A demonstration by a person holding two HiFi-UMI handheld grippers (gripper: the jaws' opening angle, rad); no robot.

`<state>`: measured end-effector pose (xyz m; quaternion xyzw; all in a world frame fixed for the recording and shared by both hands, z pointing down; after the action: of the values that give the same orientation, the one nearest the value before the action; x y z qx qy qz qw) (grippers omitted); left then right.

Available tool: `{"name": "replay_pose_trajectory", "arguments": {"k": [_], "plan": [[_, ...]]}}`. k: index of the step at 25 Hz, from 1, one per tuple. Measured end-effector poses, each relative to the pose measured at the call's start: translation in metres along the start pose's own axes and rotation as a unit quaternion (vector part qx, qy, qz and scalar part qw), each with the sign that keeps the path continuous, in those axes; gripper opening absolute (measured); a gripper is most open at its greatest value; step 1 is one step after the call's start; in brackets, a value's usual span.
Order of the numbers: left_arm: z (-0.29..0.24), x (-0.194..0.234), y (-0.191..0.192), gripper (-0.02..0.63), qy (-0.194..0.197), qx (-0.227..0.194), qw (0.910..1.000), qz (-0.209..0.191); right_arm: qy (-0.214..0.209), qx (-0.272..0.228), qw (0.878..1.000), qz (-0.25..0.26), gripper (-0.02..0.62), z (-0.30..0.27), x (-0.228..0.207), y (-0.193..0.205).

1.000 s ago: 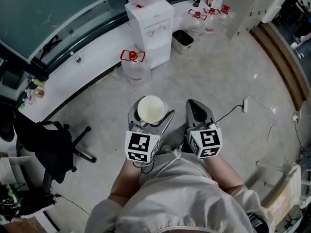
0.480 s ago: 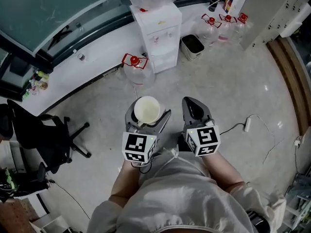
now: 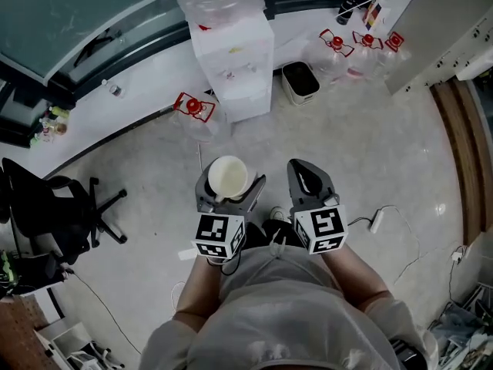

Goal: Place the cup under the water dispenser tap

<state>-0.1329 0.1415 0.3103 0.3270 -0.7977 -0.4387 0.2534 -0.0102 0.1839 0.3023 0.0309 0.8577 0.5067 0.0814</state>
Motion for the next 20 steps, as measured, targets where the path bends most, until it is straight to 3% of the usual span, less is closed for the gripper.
{"name": "replay_pose_trajectory", "arguments": {"k": [8, 20], "plan": [[-0.065, 0.003, -0.001, 0.465, -0.003, 0.037, 0.9991, 0.02, -0.013, 0.031, 0.999, -0.018, 0.028, -0.04, -0.053, 0.006], [-0.167, 0.058, -0.037, 0.465, 0.016, 0.047, 0.9987, 0.013, -0.018, 0.044, 0.999, -0.013, 0.029, -0.141, -0.099, -0.036]]}}
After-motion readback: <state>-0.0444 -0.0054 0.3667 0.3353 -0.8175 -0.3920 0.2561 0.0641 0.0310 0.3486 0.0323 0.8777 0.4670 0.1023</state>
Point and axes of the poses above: the fingertips, and each gripper's own axes: z backward along the fingers, x to its left, y out of its underside, the point moved 2 cm from there along z, backward along the fingers, and after that the axes turned 10 degrees about x, right-handed, at the moved point
